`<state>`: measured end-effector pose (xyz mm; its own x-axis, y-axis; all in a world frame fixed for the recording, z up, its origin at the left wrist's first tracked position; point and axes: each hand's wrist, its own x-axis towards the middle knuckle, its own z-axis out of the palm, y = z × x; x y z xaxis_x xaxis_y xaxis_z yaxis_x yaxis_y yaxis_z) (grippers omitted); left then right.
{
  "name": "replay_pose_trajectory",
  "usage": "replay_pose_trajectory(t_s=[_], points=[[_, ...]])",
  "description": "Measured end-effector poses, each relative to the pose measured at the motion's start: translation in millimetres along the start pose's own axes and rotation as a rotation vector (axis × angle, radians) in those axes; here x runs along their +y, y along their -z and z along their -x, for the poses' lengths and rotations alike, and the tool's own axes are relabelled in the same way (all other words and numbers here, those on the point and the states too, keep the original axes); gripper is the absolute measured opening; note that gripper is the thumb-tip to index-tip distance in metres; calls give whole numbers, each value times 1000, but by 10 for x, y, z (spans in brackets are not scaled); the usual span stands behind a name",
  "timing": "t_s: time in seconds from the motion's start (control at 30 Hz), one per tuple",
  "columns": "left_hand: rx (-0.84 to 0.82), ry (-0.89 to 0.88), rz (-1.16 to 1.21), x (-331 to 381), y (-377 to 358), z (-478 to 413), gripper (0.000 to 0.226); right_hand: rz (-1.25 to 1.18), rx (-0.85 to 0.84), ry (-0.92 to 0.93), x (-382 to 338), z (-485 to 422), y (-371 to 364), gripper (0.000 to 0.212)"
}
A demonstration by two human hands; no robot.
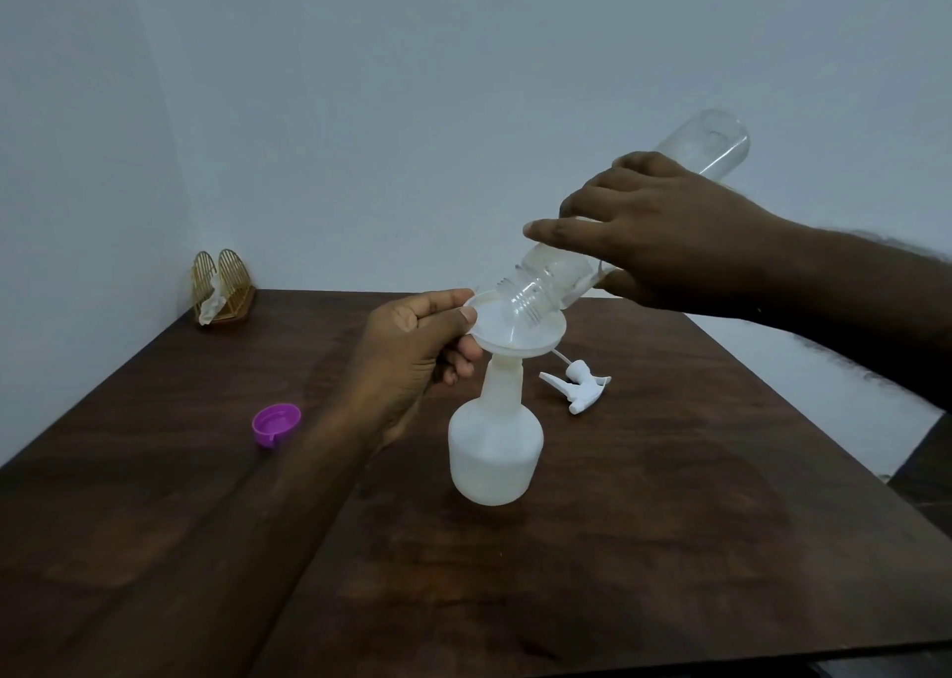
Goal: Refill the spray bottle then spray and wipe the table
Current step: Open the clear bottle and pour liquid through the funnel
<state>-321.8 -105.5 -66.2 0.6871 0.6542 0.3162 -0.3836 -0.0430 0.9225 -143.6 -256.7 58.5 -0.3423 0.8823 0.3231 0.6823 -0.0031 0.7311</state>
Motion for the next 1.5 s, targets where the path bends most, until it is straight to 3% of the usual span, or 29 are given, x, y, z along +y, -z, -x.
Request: replay_pose_trajectory(t_s=[0.27, 0.43, 0.6, 1.5], points=[[-11, 16, 6, 6, 10, 26, 18, -72, 75, -47, -1, 29, -10, 45], [-5, 12, 11, 5, 17, 31, 17, 41, 79, -19, -94, 111, -86, 43], [11, 18, 16, 0, 12, 27, 16, 10, 89, -83, -67, 134, -75, 48], [15, 12, -6, 7, 20, 22, 17, 154, 170, -38, -106, 155, -136, 47]])
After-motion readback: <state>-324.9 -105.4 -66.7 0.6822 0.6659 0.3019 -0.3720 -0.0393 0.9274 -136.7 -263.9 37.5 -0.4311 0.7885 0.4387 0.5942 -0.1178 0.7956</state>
